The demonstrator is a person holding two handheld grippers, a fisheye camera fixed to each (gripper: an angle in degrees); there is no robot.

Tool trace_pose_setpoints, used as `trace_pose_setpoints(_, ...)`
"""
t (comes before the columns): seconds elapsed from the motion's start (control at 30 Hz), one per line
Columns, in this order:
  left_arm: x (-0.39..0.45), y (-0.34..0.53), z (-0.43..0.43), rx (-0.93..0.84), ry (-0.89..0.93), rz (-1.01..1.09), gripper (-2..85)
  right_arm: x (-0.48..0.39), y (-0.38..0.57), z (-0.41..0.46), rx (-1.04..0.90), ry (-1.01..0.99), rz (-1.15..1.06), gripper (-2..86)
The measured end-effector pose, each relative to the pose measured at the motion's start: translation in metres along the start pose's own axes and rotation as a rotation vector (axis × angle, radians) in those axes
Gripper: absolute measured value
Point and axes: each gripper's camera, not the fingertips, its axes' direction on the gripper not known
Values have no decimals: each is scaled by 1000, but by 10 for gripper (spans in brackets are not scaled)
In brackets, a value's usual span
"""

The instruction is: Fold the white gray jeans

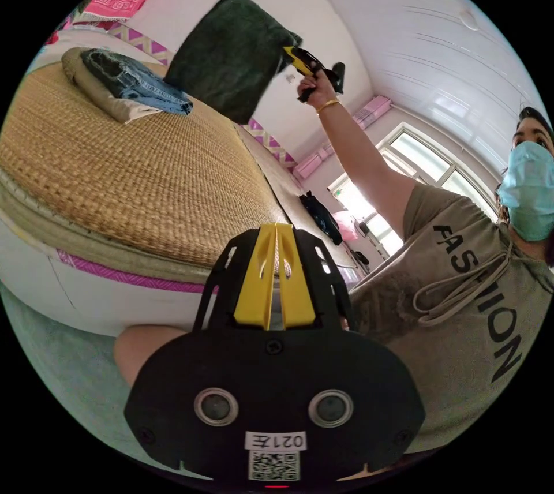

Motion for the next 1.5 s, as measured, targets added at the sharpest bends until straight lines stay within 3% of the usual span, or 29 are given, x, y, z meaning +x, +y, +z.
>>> trace_pose_setpoints(0.17,13,-30,33,-27,53,37,-9,-11,58,-124,-36,235,-45,57)
trace_pose_setpoints(0.3,30,-50,69,-70,101,63,-9,-34,129,-139,-134,404,-91,56)
trace_pose_setpoints(0.43,51,-62,104,-119,137,82,-9,-56,253,-82,-285,510,-87,60)
trace_pose_setpoints(0.53,62,-67,124,-156,145,78,-9,-64,350,-27,-368,473,-16,67)
trace_pose_setpoints(0.63,69,-72,132,-177,140,66,-9,-62,413,-13,-267,339,133,75)
trace_pose_setpoints(0.8,78,-80,135,-173,110,49,-10,-75,437,-7,-170,375,103,98)
trace_pose_setpoints(1.03,94,-92,146,-175,99,32,-9,-79,462,79,-333,573,-93,86)
trace_pose_setpoints(1.13,102,-101,147,-175,84,38,-9,-49,479,53,-208,449,55,64)
trace_pose_setpoints(1.27,108,-114,153,-170,90,28,-9,30,528,-84,166,214,423,59)
trace_pose_setpoints(1.4,119,-135,183,-185,165,25,-9,83,620,-225,498,150,631,59)
trace_pose_setpoints(1.5,135,-152,216,-221,186,59,-9,106,712,-315,658,286,748,61)
